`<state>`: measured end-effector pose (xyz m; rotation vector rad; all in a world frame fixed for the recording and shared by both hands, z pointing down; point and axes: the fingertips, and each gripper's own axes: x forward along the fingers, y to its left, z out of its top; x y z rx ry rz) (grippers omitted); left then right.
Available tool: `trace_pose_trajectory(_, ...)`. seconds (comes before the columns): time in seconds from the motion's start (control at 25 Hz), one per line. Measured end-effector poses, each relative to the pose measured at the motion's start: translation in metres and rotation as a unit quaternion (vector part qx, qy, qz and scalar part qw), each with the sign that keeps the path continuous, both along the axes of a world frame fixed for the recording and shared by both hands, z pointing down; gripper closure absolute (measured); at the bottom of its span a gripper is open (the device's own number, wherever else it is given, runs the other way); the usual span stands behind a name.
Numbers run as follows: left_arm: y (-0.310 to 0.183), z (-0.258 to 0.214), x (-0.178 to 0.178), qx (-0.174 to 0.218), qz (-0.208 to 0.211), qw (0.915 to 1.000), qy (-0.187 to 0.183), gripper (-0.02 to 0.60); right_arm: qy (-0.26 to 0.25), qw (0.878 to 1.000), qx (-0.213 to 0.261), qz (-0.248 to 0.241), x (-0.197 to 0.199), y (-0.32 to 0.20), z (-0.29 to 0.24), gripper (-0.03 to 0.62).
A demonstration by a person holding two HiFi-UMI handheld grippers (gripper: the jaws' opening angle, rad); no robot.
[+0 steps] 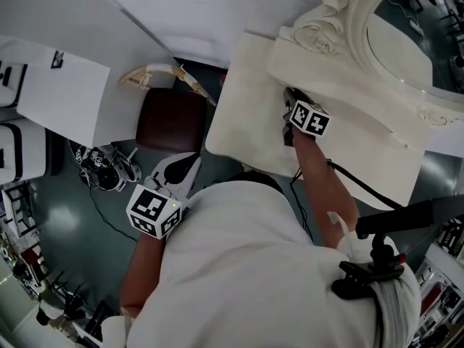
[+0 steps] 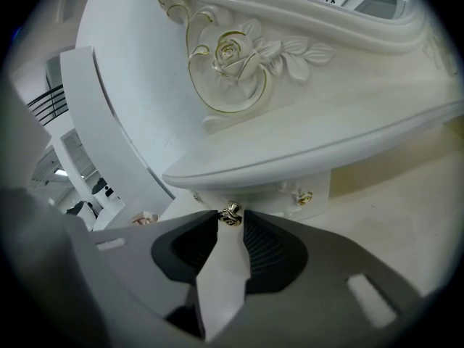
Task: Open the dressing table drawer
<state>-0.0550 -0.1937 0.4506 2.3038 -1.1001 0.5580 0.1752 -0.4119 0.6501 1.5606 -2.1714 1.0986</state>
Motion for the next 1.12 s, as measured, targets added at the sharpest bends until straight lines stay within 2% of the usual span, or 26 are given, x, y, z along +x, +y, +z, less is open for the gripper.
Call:
trace_pose_trajectory(0.08, 0.001, 0.0, -0.002, -0.001, -0.003, 1.0, 0.002, 0.578, 0.005, 1.0, 0.001, -0.002, -0.002, 0.0, 0.0, 0.497)
trace_pose_trajectory(1.12, 0.021, 0.002, -0.018, 0.006, -0.007, 0.9999, 0.011, 0.578, 0.024, 1.0, -0.003, -0.004, -0.009, 0.022, 0.007, 0.502)
